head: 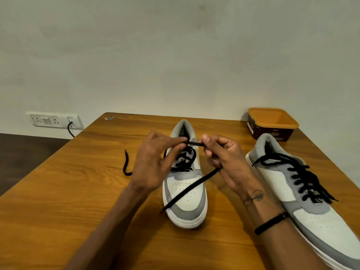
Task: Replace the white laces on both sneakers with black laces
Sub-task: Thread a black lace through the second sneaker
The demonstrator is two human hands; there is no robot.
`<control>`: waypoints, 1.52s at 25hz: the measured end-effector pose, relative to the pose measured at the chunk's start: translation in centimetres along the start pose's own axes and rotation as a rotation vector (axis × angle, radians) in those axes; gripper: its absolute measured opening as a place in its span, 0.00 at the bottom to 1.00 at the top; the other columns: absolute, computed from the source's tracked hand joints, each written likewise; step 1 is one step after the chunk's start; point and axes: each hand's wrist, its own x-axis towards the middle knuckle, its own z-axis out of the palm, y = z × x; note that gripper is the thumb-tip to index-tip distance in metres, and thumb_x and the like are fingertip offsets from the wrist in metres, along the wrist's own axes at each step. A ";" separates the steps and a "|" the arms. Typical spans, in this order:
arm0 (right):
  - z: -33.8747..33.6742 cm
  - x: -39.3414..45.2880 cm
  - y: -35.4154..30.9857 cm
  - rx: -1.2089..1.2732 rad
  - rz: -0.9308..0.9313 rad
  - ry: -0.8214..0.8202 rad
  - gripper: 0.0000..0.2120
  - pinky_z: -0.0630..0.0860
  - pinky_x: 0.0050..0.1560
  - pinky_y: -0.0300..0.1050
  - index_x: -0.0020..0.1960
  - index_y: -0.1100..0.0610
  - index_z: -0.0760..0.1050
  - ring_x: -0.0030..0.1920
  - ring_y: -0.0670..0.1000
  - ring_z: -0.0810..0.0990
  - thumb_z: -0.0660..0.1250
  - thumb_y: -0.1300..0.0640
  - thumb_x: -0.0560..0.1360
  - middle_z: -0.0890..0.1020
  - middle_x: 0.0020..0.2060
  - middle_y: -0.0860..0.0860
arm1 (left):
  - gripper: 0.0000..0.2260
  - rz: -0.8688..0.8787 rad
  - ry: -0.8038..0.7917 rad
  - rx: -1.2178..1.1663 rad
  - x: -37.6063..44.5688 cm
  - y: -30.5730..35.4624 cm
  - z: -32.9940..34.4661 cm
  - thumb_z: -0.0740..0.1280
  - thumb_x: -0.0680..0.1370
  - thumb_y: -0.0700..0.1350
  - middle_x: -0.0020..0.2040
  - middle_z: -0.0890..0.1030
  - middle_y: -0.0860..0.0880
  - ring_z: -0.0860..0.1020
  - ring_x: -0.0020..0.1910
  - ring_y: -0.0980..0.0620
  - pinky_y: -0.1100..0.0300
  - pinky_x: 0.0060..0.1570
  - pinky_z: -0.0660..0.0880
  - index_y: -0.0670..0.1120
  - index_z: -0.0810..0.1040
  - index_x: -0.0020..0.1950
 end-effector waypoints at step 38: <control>2.0 -0.6 1.3 -0.132 -0.106 -0.074 0.13 0.80 0.41 0.44 0.55 0.63 0.86 0.41 0.50 0.82 0.76 0.59 0.72 0.88 0.48 0.60 | 0.14 -0.021 0.078 0.155 -3.2 -0.7 1.7 0.68 0.83 0.49 0.53 0.84 0.50 0.75 0.53 0.49 0.46 0.47 0.75 0.46 0.84 0.66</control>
